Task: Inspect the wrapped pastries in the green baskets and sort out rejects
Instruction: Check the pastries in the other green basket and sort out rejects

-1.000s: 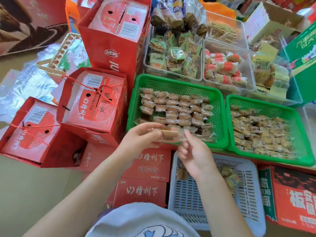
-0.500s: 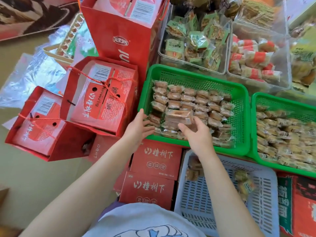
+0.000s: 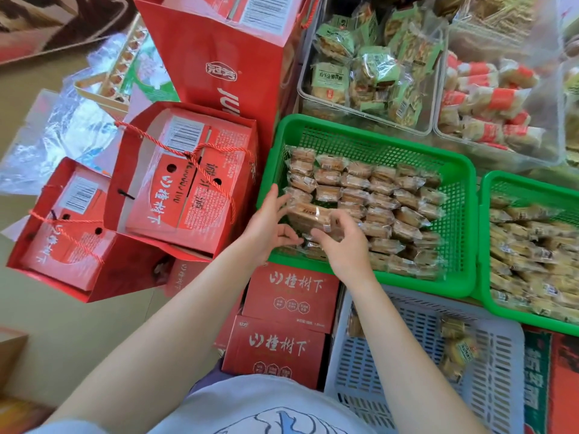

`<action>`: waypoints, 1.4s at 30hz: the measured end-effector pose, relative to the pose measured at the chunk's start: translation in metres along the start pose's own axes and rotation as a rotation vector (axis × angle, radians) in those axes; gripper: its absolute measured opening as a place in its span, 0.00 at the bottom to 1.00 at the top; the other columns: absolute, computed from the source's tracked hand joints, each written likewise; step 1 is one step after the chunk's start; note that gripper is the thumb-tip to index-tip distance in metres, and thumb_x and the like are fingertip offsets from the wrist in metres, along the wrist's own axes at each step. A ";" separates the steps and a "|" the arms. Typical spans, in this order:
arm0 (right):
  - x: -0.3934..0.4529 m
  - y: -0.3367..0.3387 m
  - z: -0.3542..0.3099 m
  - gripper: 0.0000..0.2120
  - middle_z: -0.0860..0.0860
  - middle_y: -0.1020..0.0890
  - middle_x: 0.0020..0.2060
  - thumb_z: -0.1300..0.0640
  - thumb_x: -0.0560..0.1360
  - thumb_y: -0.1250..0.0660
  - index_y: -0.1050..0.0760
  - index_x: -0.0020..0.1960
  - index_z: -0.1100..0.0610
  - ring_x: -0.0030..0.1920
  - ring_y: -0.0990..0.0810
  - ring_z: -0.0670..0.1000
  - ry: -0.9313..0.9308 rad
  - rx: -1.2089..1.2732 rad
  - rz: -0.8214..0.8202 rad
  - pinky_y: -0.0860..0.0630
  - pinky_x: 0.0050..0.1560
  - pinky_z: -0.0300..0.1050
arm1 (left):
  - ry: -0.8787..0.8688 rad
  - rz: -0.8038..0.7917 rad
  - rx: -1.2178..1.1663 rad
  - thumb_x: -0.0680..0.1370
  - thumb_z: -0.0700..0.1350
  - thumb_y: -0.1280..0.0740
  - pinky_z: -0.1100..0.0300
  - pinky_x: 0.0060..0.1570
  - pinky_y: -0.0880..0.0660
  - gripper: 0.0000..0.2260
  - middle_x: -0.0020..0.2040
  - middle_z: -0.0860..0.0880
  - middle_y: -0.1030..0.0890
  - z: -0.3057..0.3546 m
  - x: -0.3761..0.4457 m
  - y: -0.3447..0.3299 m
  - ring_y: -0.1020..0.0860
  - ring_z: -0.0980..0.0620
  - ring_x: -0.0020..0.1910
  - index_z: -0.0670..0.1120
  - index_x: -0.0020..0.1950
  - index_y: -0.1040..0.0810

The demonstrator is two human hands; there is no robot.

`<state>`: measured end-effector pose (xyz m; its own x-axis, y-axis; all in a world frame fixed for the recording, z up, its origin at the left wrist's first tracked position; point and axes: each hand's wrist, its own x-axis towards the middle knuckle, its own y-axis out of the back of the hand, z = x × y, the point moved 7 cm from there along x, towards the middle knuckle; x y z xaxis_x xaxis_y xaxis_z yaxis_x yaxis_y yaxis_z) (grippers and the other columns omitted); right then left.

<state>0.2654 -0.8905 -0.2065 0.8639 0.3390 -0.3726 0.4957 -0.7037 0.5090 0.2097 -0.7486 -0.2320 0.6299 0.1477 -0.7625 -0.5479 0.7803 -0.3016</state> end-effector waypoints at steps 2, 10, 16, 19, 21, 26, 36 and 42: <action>0.004 -0.011 0.003 0.13 0.44 0.21 0.52 0.55 0.77 0.29 0.25 0.60 0.50 0.51 0.24 0.46 0.017 -0.068 -0.028 0.28 0.46 0.35 | -0.006 0.013 0.034 0.83 0.65 0.50 0.54 0.38 0.19 0.29 0.78 0.48 0.34 -0.001 0.002 0.001 0.32 0.52 0.26 0.51 0.79 0.35; 0.006 -0.043 -0.019 0.22 0.58 0.28 0.56 0.68 0.76 0.34 0.29 0.69 0.62 0.52 0.25 0.59 0.312 -0.547 -0.036 0.23 0.47 0.54 | -0.364 0.182 0.450 0.85 0.54 0.45 0.54 0.52 0.21 0.17 0.45 0.56 0.20 0.018 -0.036 0.014 0.19 0.54 0.37 0.53 0.72 0.26; 0.012 -0.060 -0.022 0.10 0.56 0.24 0.42 0.71 0.68 0.29 0.23 0.47 0.61 0.42 0.26 0.59 0.468 -0.741 0.000 0.36 0.38 0.47 | -0.828 0.292 1.015 0.78 0.36 0.33 0.64 0.59 0.30 0.10 0.58 0.47 0.23 -0.005 -0.059 0.024 0.26 0.52 0.58 0.42 0.58 0.19; 0.014 -0.061 -0.020 0.08 0.54 0.22 0.47 0.66 0.71 0.30 0.18 0.49 0.59 0.49 0.26 0.59 0.476 -0.899 -0.024 0.34 0.44 0.51 | -0.828 0.355 1.226 0.76 0.37 0.35 0.48 0.58 0.27 0.13 0.61 0.42 0.22 -0.013 -0.049 0.022 0.27 0.42 0.60 0.39 0.60 0.19; 0.015 -0.063 -0.020 0.11 0.52 0.23 0.55 0.62 0.76 0.35 0.20 0.58 0.57 0.57 0.30 0.58 0.454 -0.977 -0.143 0.34 0.54 0.53 | -0.882 0.317 1.372 0.77 0.40 0.39 0.44 0.61 0.30 0.16 0.65 0.41 0.23 -0.011 -0.041 0.010 0.27 0.39 0.65 0.39 0.63 0.20; 0.016 -0.056 -0.025 0.17 0.48 0.24 0.62 0.59 0.80 0.42 0.23 0.66 0.50 0.57 0.34 0.55 0.420 -0.975 -0.325 0.40 0.51 0.51 | -0.635 0.133 1.778 0.85 0.55 0.52 0.39 0.77 0.62 0.27 0.82 0.48 0.45 -0.026 -0.005 0.006 0.52 0.48 0.81 0.44 0.81 0.41; 0.072 -0.020 -0.018 0.19 0.51 0.23 0.30 0.46 0.81 0.37 0.23 0.41 0.59 0.30 0.25 0.52 -0.125 -0.624 0.093 0.34 0.26 0.42 | -0.642 0.189 1.811 0.83 0.58 0.55 0.39 0.74 0.61 0.28 0.78 0.47 0.34 -0.030 -0.004 0.009 0.40 0.46 0.78 0.49 0.81 0.40; 0.080 -0.023 -0.019 0.12 0.53 0.22 0.31 0.60 0.79 0.35 0.19 0.39 0.58 0.33 0.26 0.52 -0.248 -0.196 0.070 0.27 0.38 0.45 | -0.599 0.175 1.822 0.84 0.58 0.53 0.37 0.74 0.61 0.26 0.79 0.47 0.38 -0.029 -0.003 0.007 0.44 0.46 0.79 0.51 0.81 0.42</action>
<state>0.3250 -0.8356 -0.2328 0.8602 0.1152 -0.4968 0.4648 -0.5779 0.6708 0.1877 -0.7612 -0.2488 0.9356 0.1315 -0.3278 0.2831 0.2753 0.9187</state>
